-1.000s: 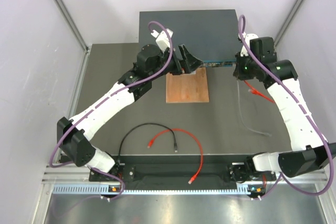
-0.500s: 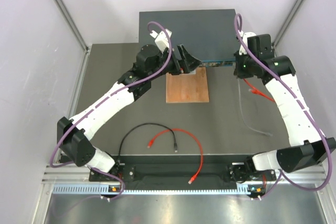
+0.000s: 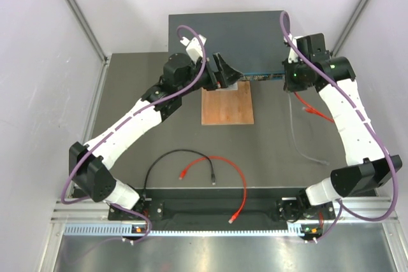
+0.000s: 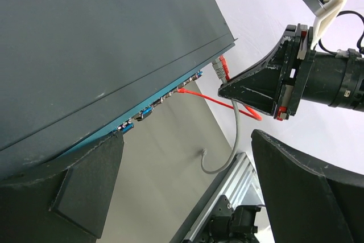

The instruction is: Insert the plug into the switch port

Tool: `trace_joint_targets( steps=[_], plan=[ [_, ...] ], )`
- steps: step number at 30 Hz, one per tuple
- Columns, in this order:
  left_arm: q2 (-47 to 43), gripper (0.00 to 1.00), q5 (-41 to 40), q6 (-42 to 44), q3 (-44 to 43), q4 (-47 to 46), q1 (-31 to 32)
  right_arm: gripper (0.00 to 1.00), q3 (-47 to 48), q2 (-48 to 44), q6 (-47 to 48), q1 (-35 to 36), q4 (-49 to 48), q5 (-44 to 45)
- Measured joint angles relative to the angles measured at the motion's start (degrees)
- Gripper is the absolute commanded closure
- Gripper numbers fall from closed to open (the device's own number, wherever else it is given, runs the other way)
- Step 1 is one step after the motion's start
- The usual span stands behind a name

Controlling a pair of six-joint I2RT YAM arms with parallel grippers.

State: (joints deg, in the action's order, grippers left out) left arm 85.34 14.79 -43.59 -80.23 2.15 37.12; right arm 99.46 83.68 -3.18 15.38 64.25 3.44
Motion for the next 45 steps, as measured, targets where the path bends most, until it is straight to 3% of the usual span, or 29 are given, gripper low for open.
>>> trace_joint_targets(
  steps=[15,27,45],
  plan=[
    [0.00,0.01,4.85,-4.76,-0.02,1.01,-3.45,1.00,4.50,2.34,-0.26,0.02,3.39,0.50],
    [0.00,0.01,4.83,-4.94,-0.57,2.34,-3.63,1.00,0.39,1.55,-1.27,0.22,0.28,1.99],
    [0.55,0.01,4.22,-5.88,-2.16,4.44,-3.72,1.00,4.13,2.80,-2.36,0.22,2.49,2.34]
  ],
)
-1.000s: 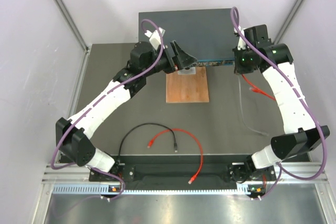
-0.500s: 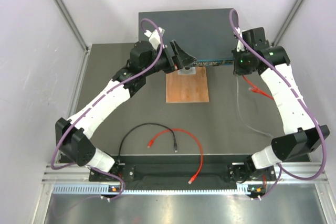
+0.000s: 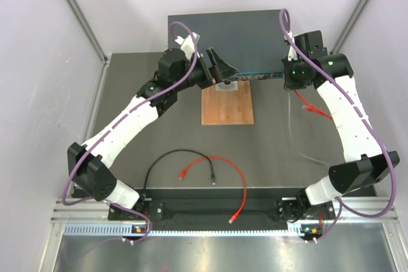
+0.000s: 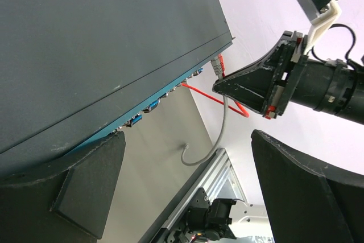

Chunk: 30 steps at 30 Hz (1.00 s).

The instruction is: Insert the plug into the switch port

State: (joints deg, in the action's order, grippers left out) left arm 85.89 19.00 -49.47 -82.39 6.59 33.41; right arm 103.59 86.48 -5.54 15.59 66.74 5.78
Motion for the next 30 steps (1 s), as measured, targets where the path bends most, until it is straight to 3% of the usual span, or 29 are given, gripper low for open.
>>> trace_joint_targets(
  steps=[7,15,22,25,30],
  plan=[
    [0.00,0.01,-0.07,0.00,-0.15,0.42,0.00,1.00,-3.13,-0.61,0.50,0.00,-2.64,0.24],
    [0.00,0.01,-0.44,0.00,-0.63,1.16,-0.11,1.00,3.37,2.47,1.01,-0.09,2.25,0.35],
    [-0.02,0.01,-0.44,-0.13,-0.66,1.40,-0.13,1.00,1.22,1.75,1.01,-0.48,0.98,-0.31],
    [-0.04,0.01,-0.42,-0.20,-0.63,1.49,-0.13,0.96,-2.49,-0.52,1.03,-0.66,-2.23,-0.72],
    [-0.15,0.01,-0.48,-0.39,-0.63,1.79,-0.13,0.76,-9.51,-5.42,1.18,-0.87,-10.80,-1.62]
  ],
)
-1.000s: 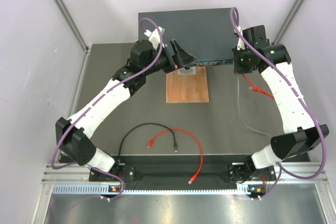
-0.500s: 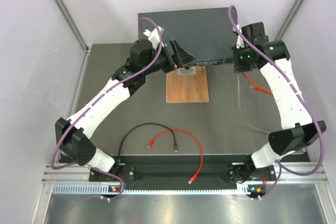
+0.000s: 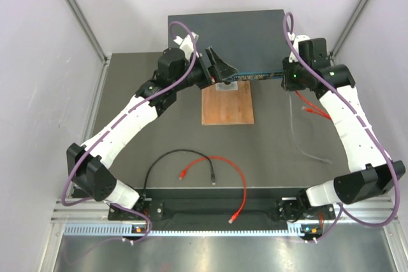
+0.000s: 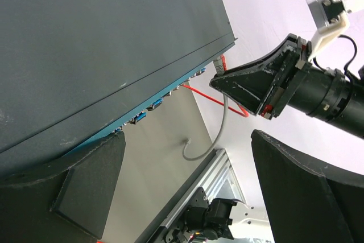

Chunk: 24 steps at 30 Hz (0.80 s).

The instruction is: Insert the plug into the switch port

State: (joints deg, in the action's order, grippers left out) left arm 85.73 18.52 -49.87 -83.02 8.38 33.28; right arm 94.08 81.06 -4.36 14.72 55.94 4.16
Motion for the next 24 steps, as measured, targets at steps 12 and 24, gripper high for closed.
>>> trace_joint_targets(
  steps=[12,24],
  plan=[
    [-0.02,0.01,-0.24,-0.61,0.00,0.04,0.00,0.72,-6.27,-4.44,0.17,-0.31,-6.32,-2.03],
    [-0.13,0.01,-0.74,-0.85,0.00,0.22,0.09,0.74,-7.48,-6.03,0.26,-0.79,-7.17,-2.75]
  ],
)
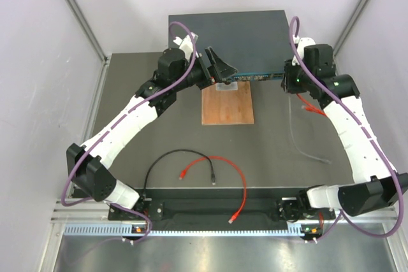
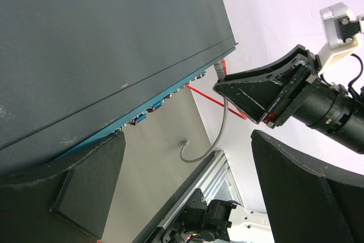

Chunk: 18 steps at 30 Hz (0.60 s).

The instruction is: Insert the plug into the switch port

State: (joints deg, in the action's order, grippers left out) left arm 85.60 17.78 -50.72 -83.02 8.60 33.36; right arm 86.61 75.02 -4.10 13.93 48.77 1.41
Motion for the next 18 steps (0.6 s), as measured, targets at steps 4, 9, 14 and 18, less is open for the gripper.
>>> trace_joint_targets(
  steps=[4,9,14,18],
  plan=[
    [-0.02,0.01,-0.24,-0.07,0.00,0.02,0.07,0.74,0.00,-0.96,0.04,-0.22,-0.96,0.07],
    [-0.11,0.01,-0.59,-0.13,0.00,0.13,0.11,0.73,-0.31,-2.32,0.66,-1.11,-1.90,1.77],
    [-0.11,0.01,-0.68,-0.15,0.00,0.17,0.13,0.68,-2.64,-3.17,0.90,-1.36,-2.40,1.84],
    [-0.11,0.01,-0.79,-0.15,0.00,0.17,0.17,0.62,-3.52,-4.09,1.07,-1.36,-2.43,1.09]
  ],
)
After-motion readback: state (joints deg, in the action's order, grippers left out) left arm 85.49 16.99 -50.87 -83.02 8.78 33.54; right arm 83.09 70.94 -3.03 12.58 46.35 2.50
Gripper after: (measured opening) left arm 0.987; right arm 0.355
